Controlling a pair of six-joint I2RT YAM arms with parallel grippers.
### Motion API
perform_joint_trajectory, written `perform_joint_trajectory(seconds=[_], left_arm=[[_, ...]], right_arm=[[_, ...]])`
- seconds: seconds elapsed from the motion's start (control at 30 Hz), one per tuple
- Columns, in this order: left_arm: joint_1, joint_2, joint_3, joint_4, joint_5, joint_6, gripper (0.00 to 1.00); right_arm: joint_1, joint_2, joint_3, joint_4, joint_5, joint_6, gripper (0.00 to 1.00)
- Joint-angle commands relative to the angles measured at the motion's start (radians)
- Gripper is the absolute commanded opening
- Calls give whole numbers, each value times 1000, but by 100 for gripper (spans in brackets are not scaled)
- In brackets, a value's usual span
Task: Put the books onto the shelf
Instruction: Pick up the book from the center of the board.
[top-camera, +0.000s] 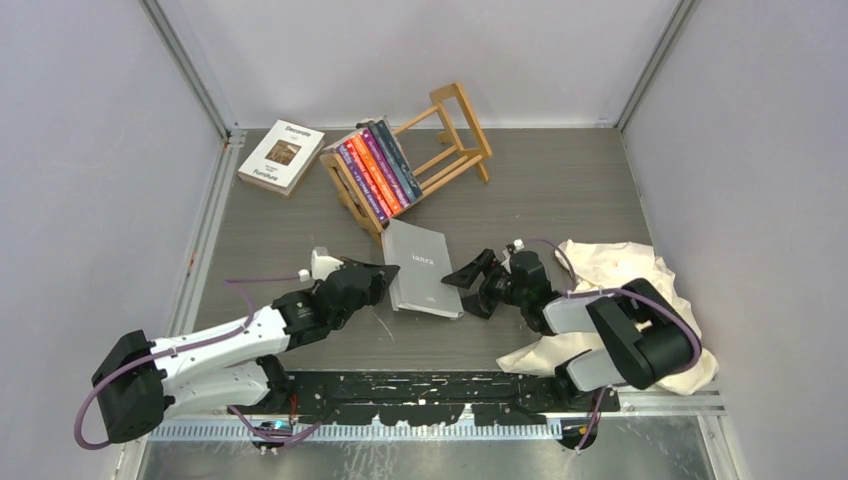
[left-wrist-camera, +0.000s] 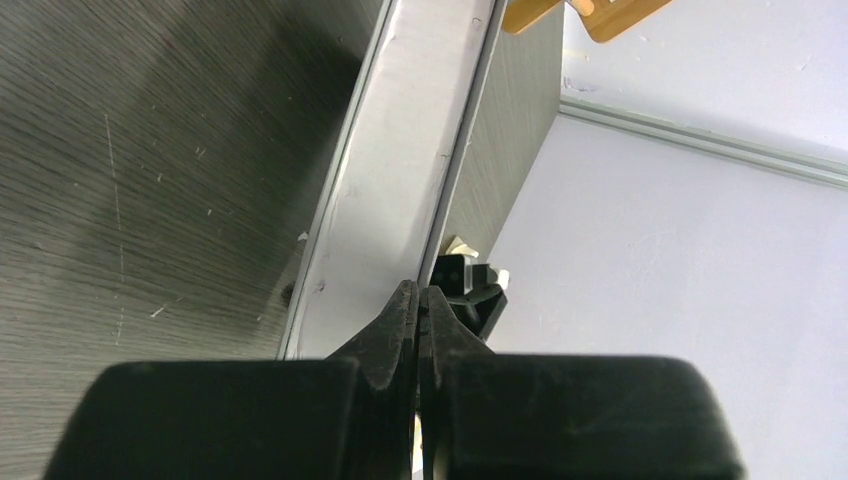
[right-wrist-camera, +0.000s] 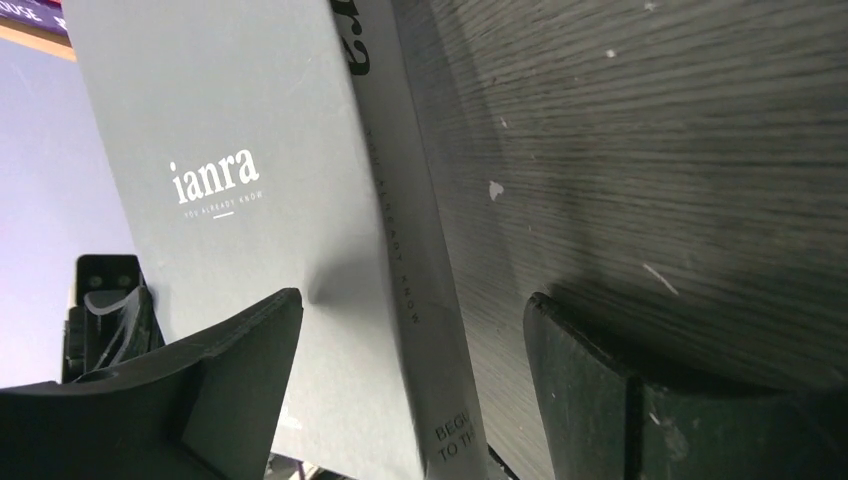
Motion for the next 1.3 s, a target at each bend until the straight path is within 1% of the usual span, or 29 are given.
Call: perform_joint_trajectory(seconds=[0.0,0.2,0.3,0.33,0.47,0.53,0.7,0.83,0.9,1.0,1.1,1.27], left_arm=[[5,6,48,26,-11,-31,0],[5,16,43,32,9,-51,0],[5,23,41,35,16,-57,0],[5,28,39,39,19,-59,0],[6,34,28,52,25,-62,0],[6,34,21,55,27,-65,0],[13,42,17,69,45,-59,0],[25,52,20,82,73,-43,0],[30,52,20,81,86,-33,0],[36,45,13,68,102,-31,0],[46,28,4,51,123,-28,0],[51,-13,-7,5,150,-14,1]], right_arm=[[-2,96,-14,290,-42,96,86],[0,296,-32,622,-71,221,87],[2,447,-36,825,-79,318,87],[8,476,-25,834,-87,337,88],[37,444,-8,833,-84,323,87],[37,434,-1,832,-87,331,83],[38,413,15,832,-104,339,70],[37,371,25,830,-100,349,54],[36,351,31,827,-97,359,48],[37,310,32,806,-91,359,45],[34,242,30,736,-85,337,43],[30,65,32,510,-62,253,40]])
